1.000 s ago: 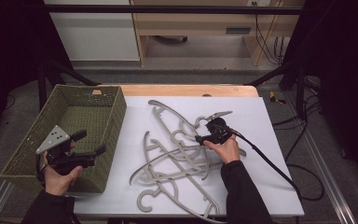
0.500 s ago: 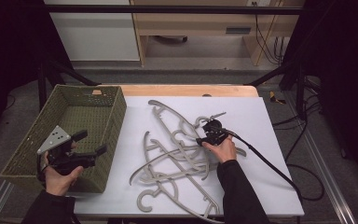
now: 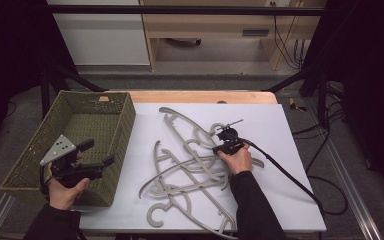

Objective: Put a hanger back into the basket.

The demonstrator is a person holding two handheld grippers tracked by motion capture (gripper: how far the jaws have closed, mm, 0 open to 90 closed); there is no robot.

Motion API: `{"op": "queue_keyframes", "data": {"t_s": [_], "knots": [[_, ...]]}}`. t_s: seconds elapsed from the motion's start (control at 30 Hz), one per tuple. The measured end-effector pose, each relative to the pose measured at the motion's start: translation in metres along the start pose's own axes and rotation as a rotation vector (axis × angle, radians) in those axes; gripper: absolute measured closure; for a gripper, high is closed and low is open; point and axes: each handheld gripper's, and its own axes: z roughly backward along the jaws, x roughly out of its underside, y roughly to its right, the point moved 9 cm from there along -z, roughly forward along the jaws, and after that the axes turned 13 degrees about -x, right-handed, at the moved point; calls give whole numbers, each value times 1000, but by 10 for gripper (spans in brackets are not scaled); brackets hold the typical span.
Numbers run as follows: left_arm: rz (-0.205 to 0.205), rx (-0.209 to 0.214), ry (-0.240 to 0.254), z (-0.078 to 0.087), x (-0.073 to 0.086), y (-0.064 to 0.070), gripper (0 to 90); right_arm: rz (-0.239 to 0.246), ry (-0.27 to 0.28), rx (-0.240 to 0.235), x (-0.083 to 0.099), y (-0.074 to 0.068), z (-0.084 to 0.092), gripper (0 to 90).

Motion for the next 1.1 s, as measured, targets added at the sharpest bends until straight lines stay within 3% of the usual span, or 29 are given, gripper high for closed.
{"op": "queue_keyframes", "data": {"t_s": [0.03,0.07,0.2,0.6,0.77,0.97,1.0,1.07,1.1], "knots": [[1,0,0,0,0,0,72,7,5,0,-1,1,1,779],[1,-1,1,0,0,0,74,-24,6,13,-1,2,2,788],[1,-1,4,1,-1,0,75,-12,31,15,-3,4,4,808],[1,-3,14,3,-2,0,83,-10,55,-34,-7,-2,15,819],[3,-2,19,4,-3,1,84,-7,92,-59,-10,-8,26,821],[-4,4,18,5,-4,3,85,57,153,-103,-15,-21,56,821],[-6,5,18,5,-5,3,85,105,159,-108,-14,-25,67,821],[-10,9,18,6,-5,5,85,119,158,-111,-13,-27,73,821],[-14,15,17,6,-6,8,85,156,153,-121,-9,-32,84,821]]}}
